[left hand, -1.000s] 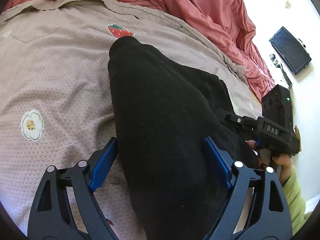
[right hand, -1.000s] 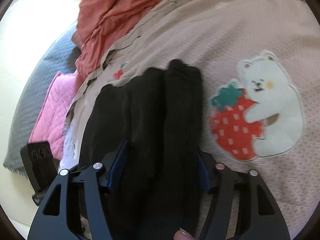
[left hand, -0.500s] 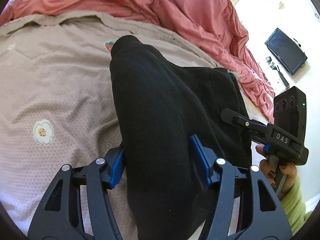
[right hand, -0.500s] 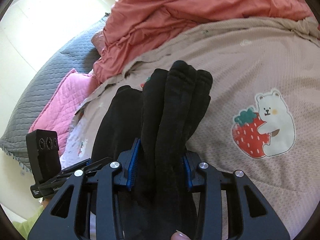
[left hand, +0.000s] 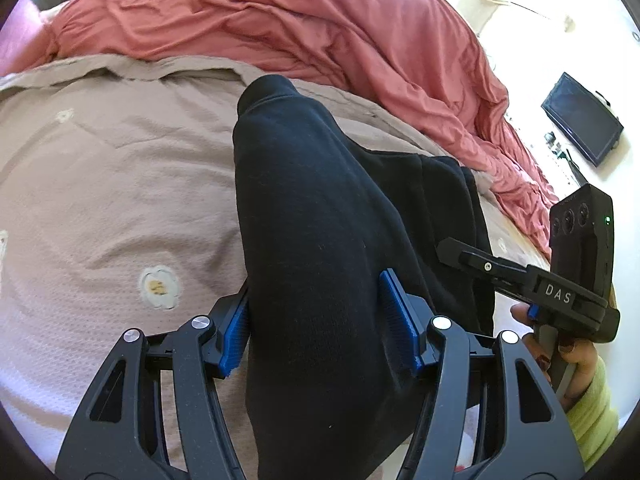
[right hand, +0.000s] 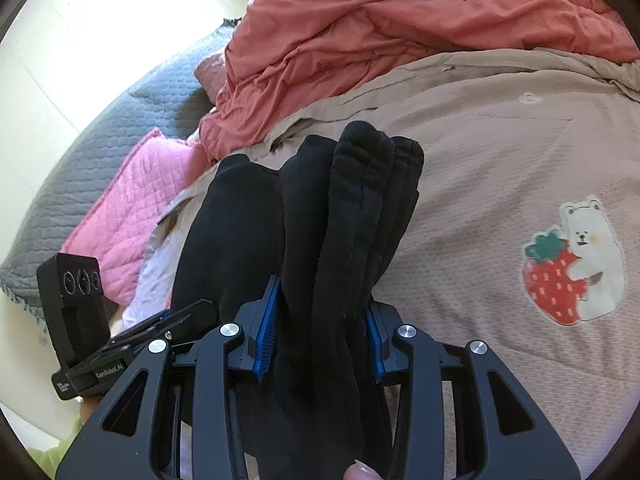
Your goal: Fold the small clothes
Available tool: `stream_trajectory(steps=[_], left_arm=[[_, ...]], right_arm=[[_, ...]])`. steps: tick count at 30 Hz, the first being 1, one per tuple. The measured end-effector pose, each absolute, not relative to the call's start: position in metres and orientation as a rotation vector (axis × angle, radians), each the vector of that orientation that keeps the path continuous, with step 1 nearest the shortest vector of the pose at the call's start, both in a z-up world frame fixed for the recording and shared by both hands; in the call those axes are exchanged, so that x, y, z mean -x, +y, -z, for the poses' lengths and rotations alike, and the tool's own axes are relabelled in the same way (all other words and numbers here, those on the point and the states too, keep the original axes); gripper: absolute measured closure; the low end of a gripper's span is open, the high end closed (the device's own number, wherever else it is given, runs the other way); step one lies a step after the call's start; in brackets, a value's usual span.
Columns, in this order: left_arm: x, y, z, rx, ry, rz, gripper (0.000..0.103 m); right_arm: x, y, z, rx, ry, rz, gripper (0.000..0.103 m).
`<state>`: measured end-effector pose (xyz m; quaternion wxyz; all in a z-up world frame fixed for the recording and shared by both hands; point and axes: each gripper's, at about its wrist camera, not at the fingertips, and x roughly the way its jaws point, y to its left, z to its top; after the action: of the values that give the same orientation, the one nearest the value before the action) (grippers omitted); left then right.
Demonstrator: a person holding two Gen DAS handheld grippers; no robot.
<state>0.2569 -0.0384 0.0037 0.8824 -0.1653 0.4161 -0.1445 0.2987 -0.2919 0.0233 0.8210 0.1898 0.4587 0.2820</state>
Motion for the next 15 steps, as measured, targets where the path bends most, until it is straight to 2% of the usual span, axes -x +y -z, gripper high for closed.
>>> stream_trajectory(steps=[15], left_arm=[[-0.256, -0.021, 0.016, 0.338, 0.887, 0.26, 0.052]], right_arm=[[-0.307, -0.299, 0.0, -0.388, 1.02, -0.476, 0.068]])
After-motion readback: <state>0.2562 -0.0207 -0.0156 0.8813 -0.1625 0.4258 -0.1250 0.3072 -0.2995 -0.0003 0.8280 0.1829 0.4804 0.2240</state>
